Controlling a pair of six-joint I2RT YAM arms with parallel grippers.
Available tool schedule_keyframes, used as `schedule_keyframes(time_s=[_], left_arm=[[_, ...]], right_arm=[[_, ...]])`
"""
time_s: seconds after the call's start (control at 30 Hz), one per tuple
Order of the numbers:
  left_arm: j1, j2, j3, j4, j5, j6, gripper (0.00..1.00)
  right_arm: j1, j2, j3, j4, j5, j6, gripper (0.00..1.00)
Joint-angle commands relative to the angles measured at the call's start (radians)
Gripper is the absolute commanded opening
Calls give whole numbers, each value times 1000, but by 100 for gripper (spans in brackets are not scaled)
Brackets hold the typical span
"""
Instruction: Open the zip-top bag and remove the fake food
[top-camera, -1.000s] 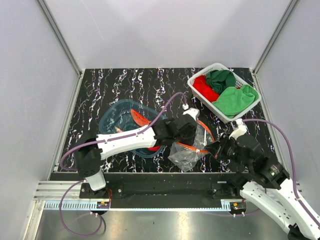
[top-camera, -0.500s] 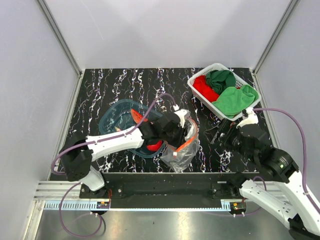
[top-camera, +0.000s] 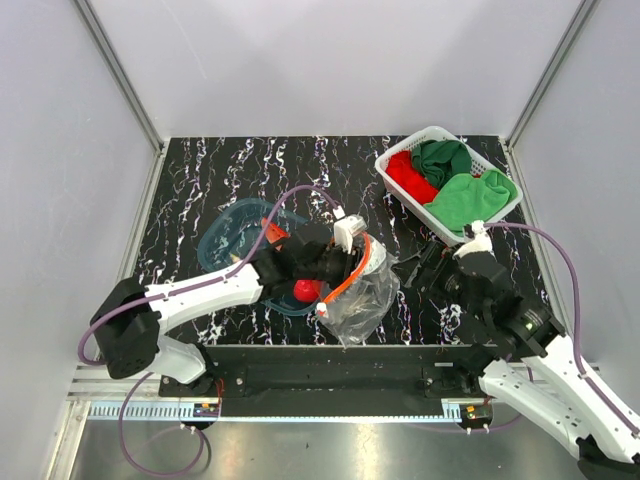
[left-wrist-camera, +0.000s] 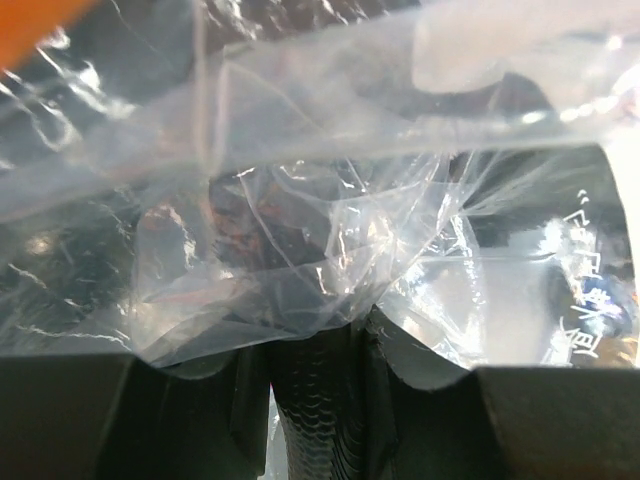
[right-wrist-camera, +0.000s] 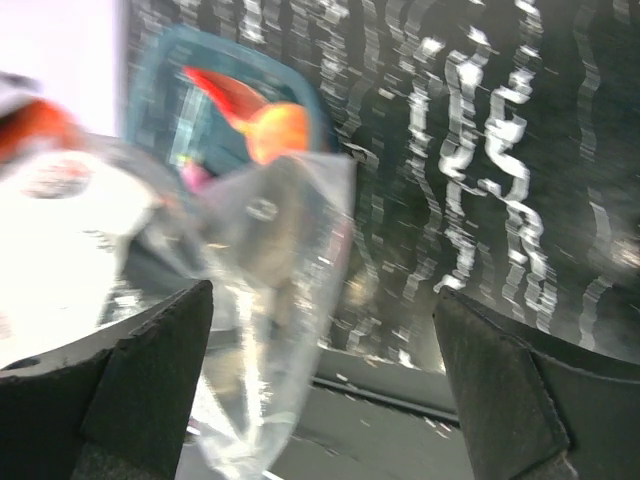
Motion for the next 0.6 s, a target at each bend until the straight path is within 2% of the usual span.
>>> schedule_keyframes(time_s=[0.0,0.03,0.07,0.1,0.17,0.33,0.43,0.5,0.53,0.57], left_arm=[[17,-56,-36,179,135,-37,0],[19,-65,-51,193,144,-43,0],[19,-68,-59,205,164,-54,0],[20,-75,-63,231,170,-59,0],[20,-91,-79,244,183,-66,0],[22,-106,-97,282,215,-86,0],[22,-105,-117,330,232,-111,0],[22,-99,-120,342,238,-122,0],[22,-96,-120,342,240,-122,0],[22,-94,-122,344,238,-123,0]], right_arm=[[0,-65,-58,203,-46,53,93],[0,-73,-73,219,-56,71,88],[2,-82,-99,231,-58,79,73],[2,-103,-112,262,-63,81,68],[2,-138,-153,290,-78,93,66],[2,-185,-233,382,-108,130,70],[2,-188,-277,434,-144,162,68],[0,-197,-304,481,-161,174,56],[2,-201,-311,489,-159,176,32],[2,-215,-313,488,-159,176,22]])
